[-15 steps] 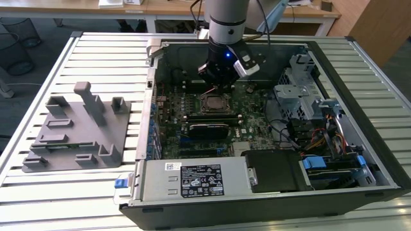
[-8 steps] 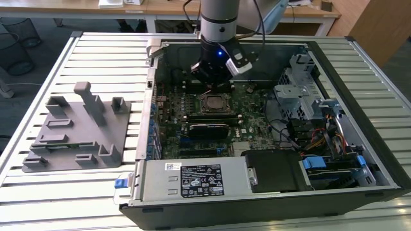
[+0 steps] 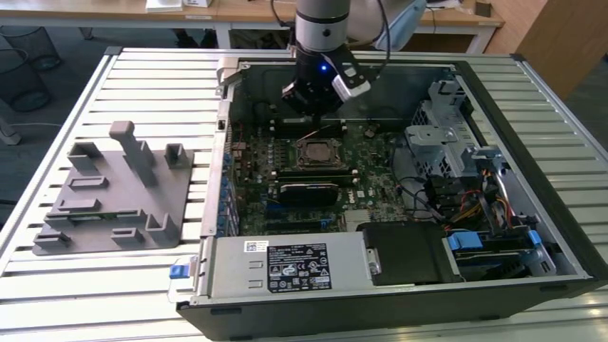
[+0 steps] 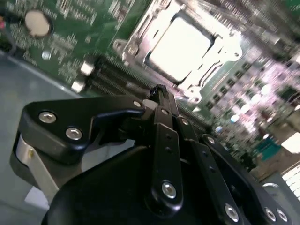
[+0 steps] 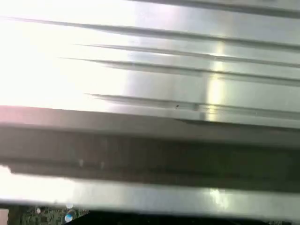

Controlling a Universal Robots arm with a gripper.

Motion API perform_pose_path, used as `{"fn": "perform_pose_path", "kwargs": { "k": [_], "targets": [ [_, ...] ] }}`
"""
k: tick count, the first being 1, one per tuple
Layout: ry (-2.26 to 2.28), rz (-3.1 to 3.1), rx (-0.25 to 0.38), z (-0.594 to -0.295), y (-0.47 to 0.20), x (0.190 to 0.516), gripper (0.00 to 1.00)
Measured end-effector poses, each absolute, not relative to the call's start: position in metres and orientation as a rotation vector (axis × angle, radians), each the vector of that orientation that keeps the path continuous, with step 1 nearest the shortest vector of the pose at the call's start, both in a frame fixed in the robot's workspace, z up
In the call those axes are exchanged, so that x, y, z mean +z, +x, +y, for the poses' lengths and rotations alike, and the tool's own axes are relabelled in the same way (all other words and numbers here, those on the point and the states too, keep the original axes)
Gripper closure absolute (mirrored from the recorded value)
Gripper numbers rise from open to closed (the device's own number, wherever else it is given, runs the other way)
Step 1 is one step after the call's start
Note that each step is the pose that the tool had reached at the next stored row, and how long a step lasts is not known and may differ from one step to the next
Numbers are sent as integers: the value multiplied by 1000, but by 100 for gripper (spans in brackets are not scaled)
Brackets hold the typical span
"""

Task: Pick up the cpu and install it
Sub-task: 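Install the first cpu locking lever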

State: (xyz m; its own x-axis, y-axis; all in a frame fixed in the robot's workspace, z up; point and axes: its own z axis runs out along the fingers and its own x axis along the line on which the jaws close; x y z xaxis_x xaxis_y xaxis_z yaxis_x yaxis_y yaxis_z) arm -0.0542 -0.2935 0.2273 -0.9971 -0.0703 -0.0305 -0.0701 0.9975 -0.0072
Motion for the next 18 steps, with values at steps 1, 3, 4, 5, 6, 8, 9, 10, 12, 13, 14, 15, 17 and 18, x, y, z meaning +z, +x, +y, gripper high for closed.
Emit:
{"fn": "perform_pose_path", "kwargs": {
  "k": [1,3,4,5,6,8,9,10,12,13,14,15,17,18],
  "targets": [
    [-109,3109,-9,-291,-54,227,89],
    [-109,3109,-10,-289,-53,226,89],
    [-110,3109,-11,-288,-52,226,89],
    [-110,3109,-12,-288,-51,225,89],
    [-109,3109,-12,-288,-50,225,89],
    [-109,3109,-12,-288,-48,224,89],
    [-109,3109,-12,-288,-48,224,89],
    [-109,3109,-12,-288,-47,223,89],
    [-109,3109,-12,-288,-46,221,89],
    [-109,3109,-12,-288,-45,219,89],
    [-109,3109,-12,-288,-44,218,89],
    [-109,3109,-12,-288,-43,217,89],
    [-109,3109,-12,-288,-39,215,89],
    [-109,3109,-12,-288,-38,215,89]
  ]
}}
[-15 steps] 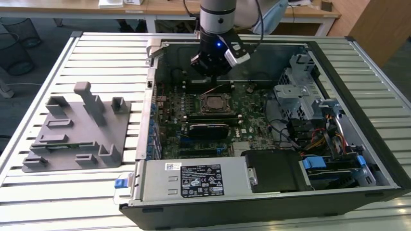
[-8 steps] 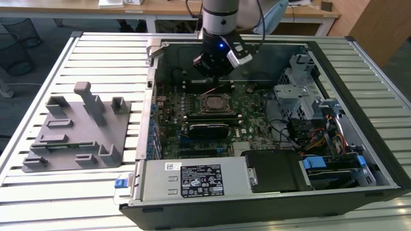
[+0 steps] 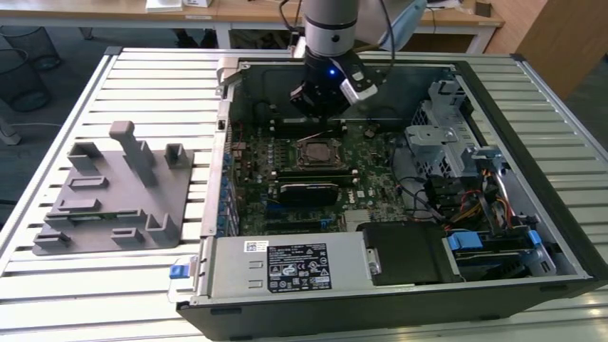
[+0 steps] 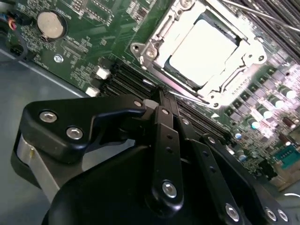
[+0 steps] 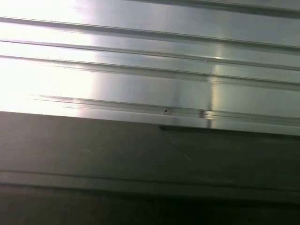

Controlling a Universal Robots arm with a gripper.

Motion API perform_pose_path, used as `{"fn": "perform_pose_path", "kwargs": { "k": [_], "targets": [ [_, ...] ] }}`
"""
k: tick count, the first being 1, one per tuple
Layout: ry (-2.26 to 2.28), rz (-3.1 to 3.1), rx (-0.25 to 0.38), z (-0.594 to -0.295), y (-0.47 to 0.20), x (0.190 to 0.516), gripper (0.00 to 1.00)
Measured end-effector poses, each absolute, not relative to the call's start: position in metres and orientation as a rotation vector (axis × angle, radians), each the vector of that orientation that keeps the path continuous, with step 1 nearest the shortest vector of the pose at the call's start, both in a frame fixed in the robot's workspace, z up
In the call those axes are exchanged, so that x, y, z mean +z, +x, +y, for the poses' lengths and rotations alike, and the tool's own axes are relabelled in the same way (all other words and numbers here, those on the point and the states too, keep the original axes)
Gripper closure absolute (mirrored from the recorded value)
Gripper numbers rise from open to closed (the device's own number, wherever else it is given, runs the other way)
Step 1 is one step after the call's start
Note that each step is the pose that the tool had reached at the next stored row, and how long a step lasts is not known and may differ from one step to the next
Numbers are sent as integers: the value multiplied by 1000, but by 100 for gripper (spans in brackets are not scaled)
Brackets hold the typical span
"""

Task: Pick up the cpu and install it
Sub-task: 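Install the first cpu locking lever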

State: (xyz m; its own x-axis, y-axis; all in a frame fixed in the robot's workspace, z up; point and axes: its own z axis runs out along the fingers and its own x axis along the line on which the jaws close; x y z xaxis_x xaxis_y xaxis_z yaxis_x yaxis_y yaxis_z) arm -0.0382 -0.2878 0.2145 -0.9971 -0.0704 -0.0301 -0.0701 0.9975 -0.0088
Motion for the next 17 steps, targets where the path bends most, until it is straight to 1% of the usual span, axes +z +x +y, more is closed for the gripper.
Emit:
{"fn": "perform_pose_path", "kwargs": {
  "k": [8,17],
  "targets": [
    [-109,3110,-11,-291,-36,206,89],
    [-109,3111,1,-292,-36,207,89]
  ]
}}
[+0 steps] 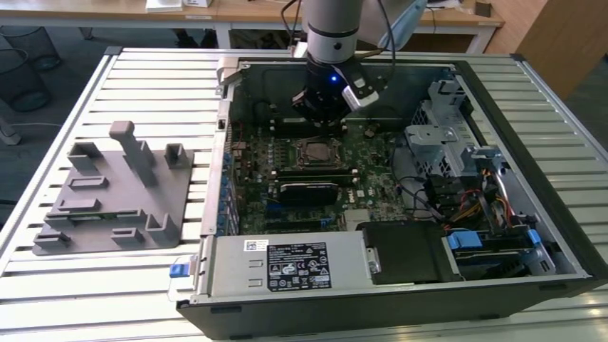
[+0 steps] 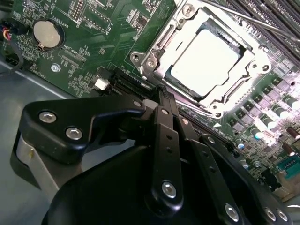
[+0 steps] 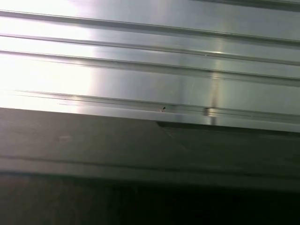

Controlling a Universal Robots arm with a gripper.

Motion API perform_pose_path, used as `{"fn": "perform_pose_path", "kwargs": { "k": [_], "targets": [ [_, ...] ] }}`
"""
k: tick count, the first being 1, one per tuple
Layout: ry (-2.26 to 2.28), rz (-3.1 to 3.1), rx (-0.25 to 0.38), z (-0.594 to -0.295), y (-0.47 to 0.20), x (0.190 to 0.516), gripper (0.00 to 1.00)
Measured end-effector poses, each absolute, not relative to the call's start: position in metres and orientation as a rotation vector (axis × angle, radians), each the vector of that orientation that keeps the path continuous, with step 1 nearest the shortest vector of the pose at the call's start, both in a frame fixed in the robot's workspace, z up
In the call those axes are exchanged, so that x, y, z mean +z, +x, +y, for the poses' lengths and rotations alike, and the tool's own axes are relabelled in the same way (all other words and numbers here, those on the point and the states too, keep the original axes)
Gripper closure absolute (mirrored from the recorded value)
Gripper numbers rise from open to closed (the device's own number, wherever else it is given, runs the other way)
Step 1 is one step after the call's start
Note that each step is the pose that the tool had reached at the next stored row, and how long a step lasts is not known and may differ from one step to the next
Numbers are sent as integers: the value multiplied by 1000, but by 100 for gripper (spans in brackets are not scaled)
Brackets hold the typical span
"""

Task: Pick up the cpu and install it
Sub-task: 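Install the first cpu locking lever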

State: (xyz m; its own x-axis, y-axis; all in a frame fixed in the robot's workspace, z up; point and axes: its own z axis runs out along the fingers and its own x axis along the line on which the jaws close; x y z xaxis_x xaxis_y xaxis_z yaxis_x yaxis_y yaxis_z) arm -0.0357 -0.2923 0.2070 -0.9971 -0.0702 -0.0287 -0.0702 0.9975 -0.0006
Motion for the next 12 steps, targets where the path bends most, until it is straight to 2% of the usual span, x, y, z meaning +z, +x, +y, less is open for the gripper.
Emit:
{"fn": "perform_pose_path", "kwargs": {
  "k": [12],
  "targets": [
    [-79,3111,19,-297,-36,209,89]
  ]
}}
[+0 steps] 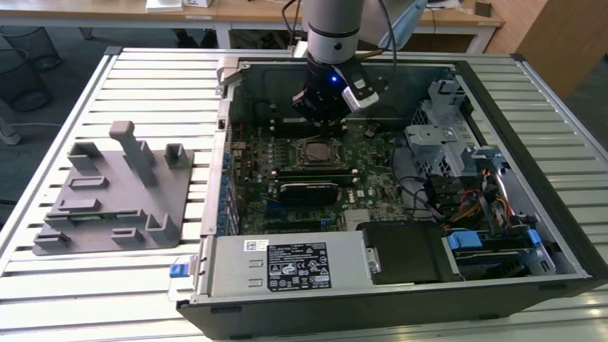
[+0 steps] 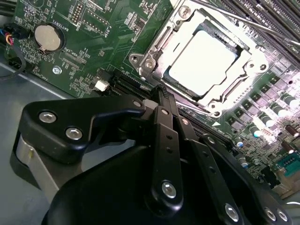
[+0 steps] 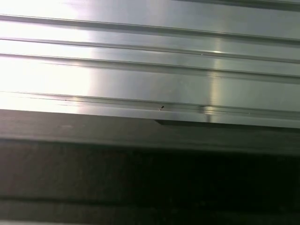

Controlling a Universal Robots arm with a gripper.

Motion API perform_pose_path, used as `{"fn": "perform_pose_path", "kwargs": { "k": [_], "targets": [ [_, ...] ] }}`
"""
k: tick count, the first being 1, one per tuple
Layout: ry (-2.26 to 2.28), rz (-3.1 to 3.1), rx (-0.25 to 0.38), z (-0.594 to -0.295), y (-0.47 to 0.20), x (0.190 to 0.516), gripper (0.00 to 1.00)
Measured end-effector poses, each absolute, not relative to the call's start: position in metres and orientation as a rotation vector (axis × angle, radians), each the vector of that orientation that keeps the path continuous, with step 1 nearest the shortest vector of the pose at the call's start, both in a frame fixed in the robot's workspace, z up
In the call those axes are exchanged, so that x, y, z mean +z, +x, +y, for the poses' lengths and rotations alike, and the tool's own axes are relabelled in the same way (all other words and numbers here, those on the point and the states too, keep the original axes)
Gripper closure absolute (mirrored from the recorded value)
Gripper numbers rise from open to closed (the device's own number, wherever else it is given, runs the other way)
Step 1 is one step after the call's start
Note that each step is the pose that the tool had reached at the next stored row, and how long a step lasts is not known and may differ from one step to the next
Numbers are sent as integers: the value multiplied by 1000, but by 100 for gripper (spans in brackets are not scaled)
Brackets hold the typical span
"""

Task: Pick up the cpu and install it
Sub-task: 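Install the first cpu locking lever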

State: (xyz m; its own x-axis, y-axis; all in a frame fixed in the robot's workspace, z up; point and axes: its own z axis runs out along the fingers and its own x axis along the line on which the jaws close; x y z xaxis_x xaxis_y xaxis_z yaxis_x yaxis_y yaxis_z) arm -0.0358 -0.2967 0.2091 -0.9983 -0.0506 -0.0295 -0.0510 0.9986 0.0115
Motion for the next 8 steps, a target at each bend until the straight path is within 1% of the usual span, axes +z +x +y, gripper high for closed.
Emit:
{"fn": "perform_pose_path", "kwargs": {
  "k": [8],
  "targets": [
    [-77,3112,19,-297,-36,208,89]
  ]
}}
